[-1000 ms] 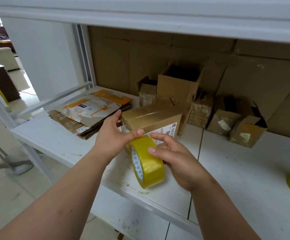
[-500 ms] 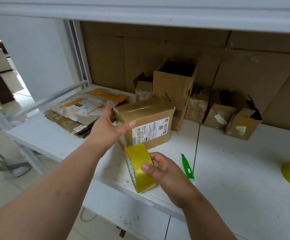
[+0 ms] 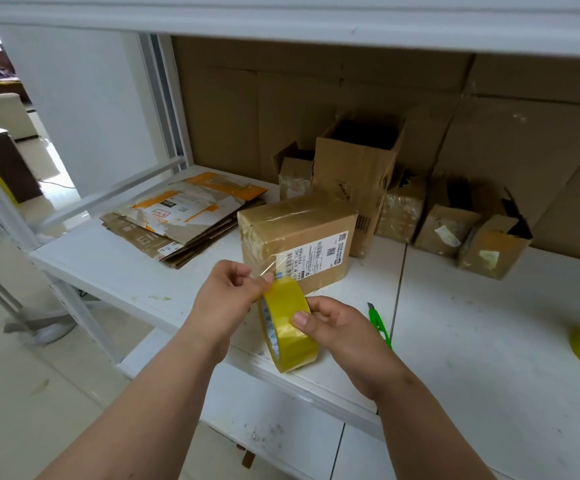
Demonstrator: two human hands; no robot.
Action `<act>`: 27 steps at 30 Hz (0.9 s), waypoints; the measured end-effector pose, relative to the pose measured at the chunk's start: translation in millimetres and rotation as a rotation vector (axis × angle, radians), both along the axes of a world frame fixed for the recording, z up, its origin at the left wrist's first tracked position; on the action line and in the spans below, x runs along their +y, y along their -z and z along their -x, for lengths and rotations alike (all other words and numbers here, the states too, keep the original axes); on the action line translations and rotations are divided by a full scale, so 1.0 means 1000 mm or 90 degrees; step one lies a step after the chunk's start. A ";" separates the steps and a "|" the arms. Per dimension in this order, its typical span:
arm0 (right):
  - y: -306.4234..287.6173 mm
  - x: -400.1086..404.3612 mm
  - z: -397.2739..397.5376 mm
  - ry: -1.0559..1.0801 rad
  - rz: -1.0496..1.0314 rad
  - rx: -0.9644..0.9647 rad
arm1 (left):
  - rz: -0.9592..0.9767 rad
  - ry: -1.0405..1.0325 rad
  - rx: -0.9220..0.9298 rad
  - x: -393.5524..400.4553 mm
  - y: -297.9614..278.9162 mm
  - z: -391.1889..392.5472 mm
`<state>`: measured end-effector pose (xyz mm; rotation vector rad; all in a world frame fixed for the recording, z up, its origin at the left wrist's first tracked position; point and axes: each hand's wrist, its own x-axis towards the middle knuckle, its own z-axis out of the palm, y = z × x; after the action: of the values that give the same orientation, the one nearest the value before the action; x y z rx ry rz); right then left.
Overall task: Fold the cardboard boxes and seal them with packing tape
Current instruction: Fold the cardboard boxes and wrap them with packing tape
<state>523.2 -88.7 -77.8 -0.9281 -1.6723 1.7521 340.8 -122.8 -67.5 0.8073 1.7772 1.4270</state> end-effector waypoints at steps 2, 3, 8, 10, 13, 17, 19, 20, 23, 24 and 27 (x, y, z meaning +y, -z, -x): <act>0.001 0.006 -0.008 0.058 -0.023 -0.023 | 0.005 -0.002 -0.003 -0.003 -0.002 -0.004; 0.003 0.011 -0.014 0.124 -0.057 -0.065 | 0.004 -0.008 -0.002 -0.004 -0.004 -0.005; 0.021 0.039 -0.049 0.263 -0.367 -0.813 | -0.003 -0.023 -0.021 -0.011 -0.010 -0.015; 0.028 0.041 -0.054 0.224 -0.344 -0.887 | -0.010 -0.019 -0.036 -0.014 -0.011 -0.019; 0.030 0.042 -0.052 0.223 -0.352 -0.862 | -0.010 -0.007 -0.049 -0.016 -0.011 -0.023; 0.017 0.041 -0.049 0.256 -0.334 -0.634 | -0.022 -0.014 -0.081 -0.018 -0.011 -0.026; 0.000 0.037 -0.042 0.247 -0.359 -0.482 | -0.027 -0.021 -0.099 -0.018 -0.011 -0.028; -0.010 0.034 -0.037 0.227 -0.396 -0.429 | -0.029 -0.025 -0.105 -0.017 -0.011 -0.029; -0.036 0.027 -0.017 0.148 -0.519 -0.344 | -0.034 -0.040 -0.118 -0.016 -0.010 -0.031; -0.043 0.026 -0.011 0.129 -0.551 -0.342 | -0.036 -0.042 -0.121 -0.016 -0.010 -0.032; -0.053 0.025 0.005 0.086 -0.610 -0.391 | -0.033 -0.044 -0.123 -0.016 -0.011 -0.033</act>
<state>518.4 -63.2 -24.3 -1.0791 -2.3831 0.4029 373.6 -138.5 -56.7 0.6175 1.6410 1.5470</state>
